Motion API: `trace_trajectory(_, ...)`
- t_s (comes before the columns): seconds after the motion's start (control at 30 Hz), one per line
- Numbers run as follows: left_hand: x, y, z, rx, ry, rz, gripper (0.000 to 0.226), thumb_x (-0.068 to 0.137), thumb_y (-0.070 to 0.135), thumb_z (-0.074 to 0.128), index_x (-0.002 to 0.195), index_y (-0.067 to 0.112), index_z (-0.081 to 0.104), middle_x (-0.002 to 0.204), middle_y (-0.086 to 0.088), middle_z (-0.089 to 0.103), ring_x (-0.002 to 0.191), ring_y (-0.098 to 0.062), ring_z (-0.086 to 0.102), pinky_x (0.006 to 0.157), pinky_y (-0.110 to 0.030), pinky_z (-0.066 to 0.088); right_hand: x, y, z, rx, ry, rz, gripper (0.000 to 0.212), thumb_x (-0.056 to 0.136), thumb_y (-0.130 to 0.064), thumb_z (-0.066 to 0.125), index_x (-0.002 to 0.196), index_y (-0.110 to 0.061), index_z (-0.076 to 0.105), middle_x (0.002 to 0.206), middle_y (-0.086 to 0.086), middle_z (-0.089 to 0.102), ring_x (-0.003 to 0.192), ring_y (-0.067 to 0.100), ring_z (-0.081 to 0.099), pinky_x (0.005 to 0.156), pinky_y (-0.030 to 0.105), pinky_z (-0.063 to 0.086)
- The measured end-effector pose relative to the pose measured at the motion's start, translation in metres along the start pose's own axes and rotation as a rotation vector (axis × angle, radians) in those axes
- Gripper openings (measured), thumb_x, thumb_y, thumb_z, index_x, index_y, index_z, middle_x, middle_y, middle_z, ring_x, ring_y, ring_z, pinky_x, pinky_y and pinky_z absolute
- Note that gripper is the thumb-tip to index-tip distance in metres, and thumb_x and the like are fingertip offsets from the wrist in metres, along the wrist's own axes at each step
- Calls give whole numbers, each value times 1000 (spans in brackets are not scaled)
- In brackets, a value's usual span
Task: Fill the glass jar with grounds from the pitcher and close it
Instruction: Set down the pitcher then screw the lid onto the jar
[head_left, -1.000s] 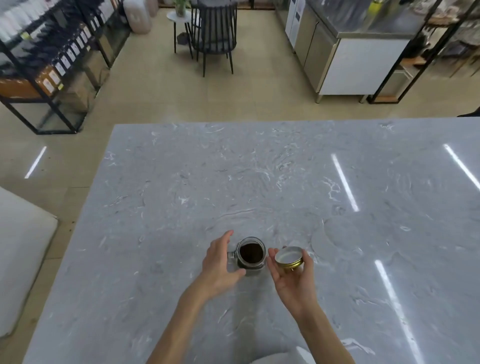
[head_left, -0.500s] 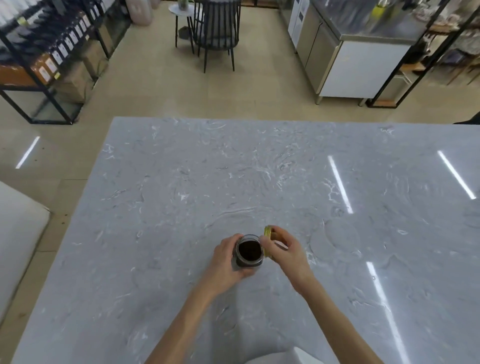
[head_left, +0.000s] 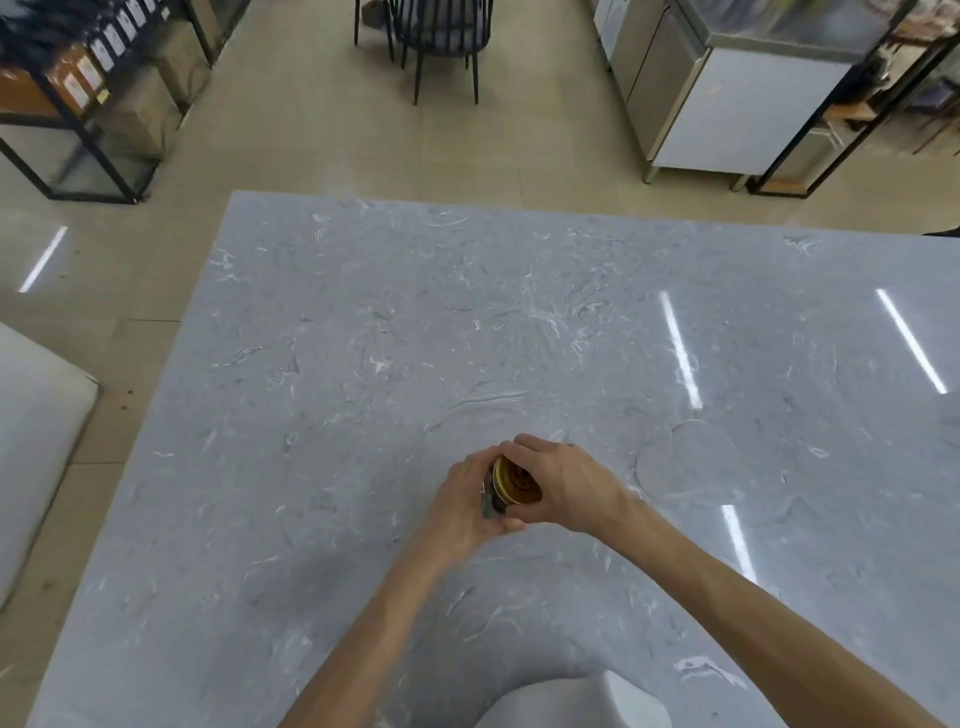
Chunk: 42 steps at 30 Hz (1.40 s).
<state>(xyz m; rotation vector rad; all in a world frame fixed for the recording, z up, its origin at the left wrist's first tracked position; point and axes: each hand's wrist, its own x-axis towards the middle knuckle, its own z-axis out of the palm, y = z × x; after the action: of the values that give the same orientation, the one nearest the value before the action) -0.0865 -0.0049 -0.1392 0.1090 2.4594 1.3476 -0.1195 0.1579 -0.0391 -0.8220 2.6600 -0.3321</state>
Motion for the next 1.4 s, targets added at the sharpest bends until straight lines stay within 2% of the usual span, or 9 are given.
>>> trace_trajectory(0.17, -2, 1, -4, -5, -13, -16, 96, 64, 44, 94, 143, 30, 43, 138, 9, 50, 129, -15, 45, 108, -41, 45, 2, 4, -6, -27, -21, -108, 66, 81, -41, 74, 138, -23, 46, 113, -3, 57, 89, 18, 63, 75, 29, 53)
trace_trajectory(0.27, -2, 3, -4, 6, -22, -19, 98, 66, 44, 93, 146, 28, 40, 142, 7, 48, 131, -16, 42, 109, -35, 42, 0, 5, -8, -26, -19, -147, 68, 83, -41, 74, 141, -24, 44, 115, -4, 56, 91, 17, 62, 76, 28, 53)
trace_trajectory(0.47, -2, 6, -5, 17, -47, -41, 100, 67, 44, 93, 148, 25, 36, 145, 2, 46, 134, -18, 39, 111, -37, 41, -1, 6, -9, 20, -3, -180, 66, 82, -39, 75, 139, -27, 45, 113, -7, 56, 92, 13, 59, 74, 23, 51)
trace_trajectory(0.57, -1, 6, -6, 42, -52, -51, 99, 67, 44, 92, 147, 26, 36, 145, 2, 46, 134, -18, 39, 110, -34, 40, -1, 8, -12, 29, -7, -198, 66, 80, -38, 76, 138, -29, 46, 109, -10, 54, 88, 8, 55, 72, 20, 50)
trace_trajectory(0.73, 0, 2, -4, 71, -63, -54, 102, 68, 47, 91, 149, 26, 33, 147, 2, 44, 136, -18, 37, 108, -30, 36, -1, 5, -10, -21, -9, -193, 65, 83, -38, 74, 140, -27, 44, 113, -6, 55, 94, 15, 59, 76, 30, 55)
trace_trajectory(0.87, 1, 0, -2, 64, -60, -60, 102, 68, 47, 91, 149, 28, 31, 147, 4, 43, 137, -17, 37, 107, -28, 35, -2, 4, -8, -24, 1, -191, 64, 83, -36, 74, 139, -26, 45, 114, -5, 55, 95, 15, 59, 76, 28, 54)
trace_trajectory(1.07, 0, -1, -3, 52, -60, -41, 100, 67, 45, 91, 148, 28, 34, 143, 4, 44, 133, -17, 38, 109, -33, 40, -2, 2, -5, -18, 10, -177, 64, 82, -32, 75, 139, -24, 46, 112, -2, 56, 93, 17, 59, 77, 30, 53)
trace_trajectory(1.27, 2, 0, -4, 61, -75, -28, 100, 68, 48, 90, 148, 29, 33, 144, 4, 44, 133, -17, 37, 110, -35, 40, -6, 1, 2, -7, 45, -141, 66, 84, -36, 75, 140, -24, 44, 119, -2, 55, 102, 16, 57, 83, 29, 52)
trace_trajectory(1.4, 2, -3, -2, 50, -74, -35, 100, 67, 49, 90, 147, 32, 32, 143, 7, 43, 132, -14, 36, 107, -30, 38, -3, -2, 0, -3, 16, -102, 66, 83, -33, 75, 141, -23, 44, 116, -1, 55, 99, 17, 60, 82, 28, 52)
